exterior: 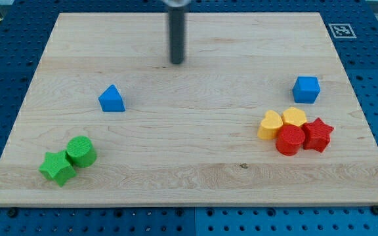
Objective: Move your arm left to the blue triangle
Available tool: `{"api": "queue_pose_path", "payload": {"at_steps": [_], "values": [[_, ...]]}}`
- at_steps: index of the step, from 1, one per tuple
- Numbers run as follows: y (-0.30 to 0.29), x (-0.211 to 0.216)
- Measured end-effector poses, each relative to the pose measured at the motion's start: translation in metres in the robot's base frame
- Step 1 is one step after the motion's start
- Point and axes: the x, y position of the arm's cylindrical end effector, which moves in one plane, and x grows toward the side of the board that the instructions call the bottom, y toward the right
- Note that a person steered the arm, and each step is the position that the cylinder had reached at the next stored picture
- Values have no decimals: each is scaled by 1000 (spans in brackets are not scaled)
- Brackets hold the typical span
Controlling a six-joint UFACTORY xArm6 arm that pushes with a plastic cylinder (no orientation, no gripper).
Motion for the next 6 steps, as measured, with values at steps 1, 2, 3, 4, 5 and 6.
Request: {"api": "queue_pose_path", "payload": {"at_steps": [1, 2, 3, 4, 5, 6], "values": [[-113, 0], [-191, 12], [-200, 52], [-173, 81], [-127, 88], [-127, 93]]}}
